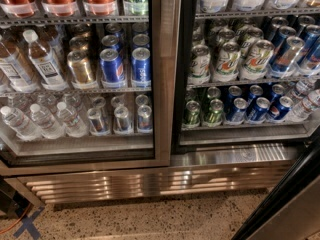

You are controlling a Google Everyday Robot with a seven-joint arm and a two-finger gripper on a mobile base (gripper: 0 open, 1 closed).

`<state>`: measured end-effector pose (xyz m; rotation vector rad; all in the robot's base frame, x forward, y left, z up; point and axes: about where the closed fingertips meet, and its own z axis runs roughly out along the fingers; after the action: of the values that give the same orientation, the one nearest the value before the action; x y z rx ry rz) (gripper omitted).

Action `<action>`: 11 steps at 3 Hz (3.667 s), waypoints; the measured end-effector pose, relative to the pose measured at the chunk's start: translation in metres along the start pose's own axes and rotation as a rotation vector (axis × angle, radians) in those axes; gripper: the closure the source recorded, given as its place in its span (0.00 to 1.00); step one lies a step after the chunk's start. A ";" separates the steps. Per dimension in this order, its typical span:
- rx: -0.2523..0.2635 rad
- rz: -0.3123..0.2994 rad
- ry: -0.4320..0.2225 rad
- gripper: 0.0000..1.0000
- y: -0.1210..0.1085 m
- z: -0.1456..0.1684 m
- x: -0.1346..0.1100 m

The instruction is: Open right fridge door

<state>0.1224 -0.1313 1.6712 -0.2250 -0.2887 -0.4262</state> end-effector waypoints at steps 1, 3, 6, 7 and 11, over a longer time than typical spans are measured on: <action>0.000 0.000 0.000 0.05 0.000 0.000 0.000; -0.003 -0.068 -0.082 0.00 -0.014 0.005 -0.019; 0.048 -0.226 -0.434 0.00 -0.065 0.017 -0.122; 0.064 -0.256 -0.463 0.00 -0.071 0.018 -0.135; 0.126 -0.450 -0.951 0.00 -0.078 -0.048 -0.265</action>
Offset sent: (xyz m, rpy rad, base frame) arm 0.0059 -0.0163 0.0226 -0.0193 -0.1520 -0.0695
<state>-0.1312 -0.1154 1.5533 -0.2266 -1.3121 -0.7248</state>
